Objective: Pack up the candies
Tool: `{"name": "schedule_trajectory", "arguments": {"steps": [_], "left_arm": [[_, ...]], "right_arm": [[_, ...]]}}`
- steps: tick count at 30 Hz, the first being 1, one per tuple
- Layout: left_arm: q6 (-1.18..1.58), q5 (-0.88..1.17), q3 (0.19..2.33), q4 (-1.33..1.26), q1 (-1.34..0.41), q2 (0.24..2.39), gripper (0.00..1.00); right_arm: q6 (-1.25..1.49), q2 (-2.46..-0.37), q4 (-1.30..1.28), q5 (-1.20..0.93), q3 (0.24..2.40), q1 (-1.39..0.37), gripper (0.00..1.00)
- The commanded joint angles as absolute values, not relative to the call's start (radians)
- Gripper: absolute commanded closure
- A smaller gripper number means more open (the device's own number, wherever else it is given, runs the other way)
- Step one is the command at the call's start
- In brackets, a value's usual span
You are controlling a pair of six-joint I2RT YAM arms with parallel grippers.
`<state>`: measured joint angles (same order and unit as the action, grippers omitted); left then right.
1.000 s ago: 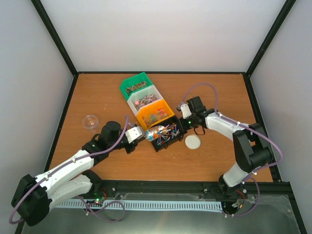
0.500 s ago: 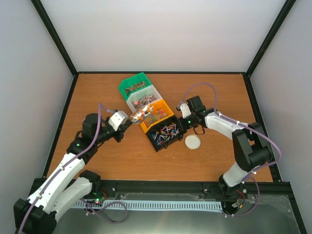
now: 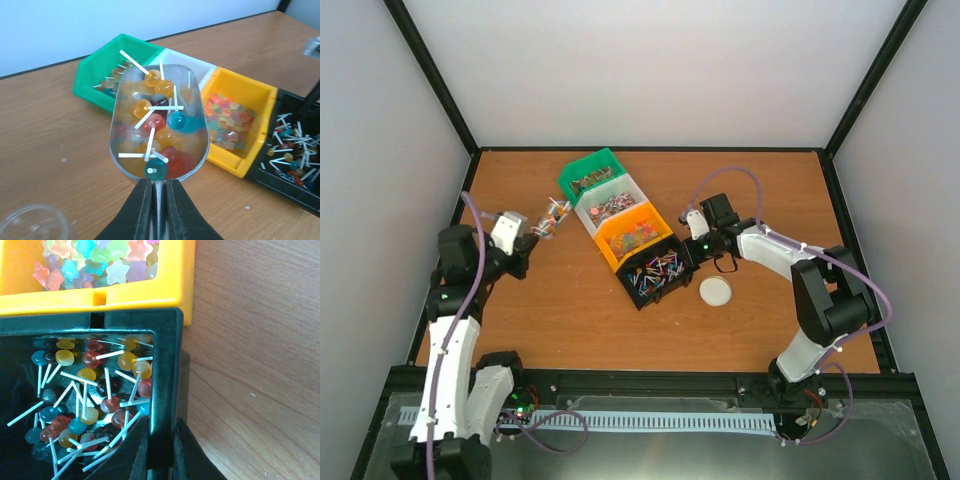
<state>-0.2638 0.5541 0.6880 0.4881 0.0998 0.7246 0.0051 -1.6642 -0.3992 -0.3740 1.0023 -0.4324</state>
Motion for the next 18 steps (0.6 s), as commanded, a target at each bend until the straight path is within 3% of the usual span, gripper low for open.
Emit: {"name": "schedule_trajectory", "arguments": {"steps": [1,18], "left_arm": [[-0.358,0.711,0.789,0.575,0.260,0.754,0.99],[-0.696,0.887,0.884,0.840,0.653,0.854,0.99]], "right_arm": [[-0.018,-1.678,-0.353,-0.435,1.037,-0.442,0.97],[-0.007,-1.675,-0.313,-0.447,1.025,-0.442,0.97]]}}
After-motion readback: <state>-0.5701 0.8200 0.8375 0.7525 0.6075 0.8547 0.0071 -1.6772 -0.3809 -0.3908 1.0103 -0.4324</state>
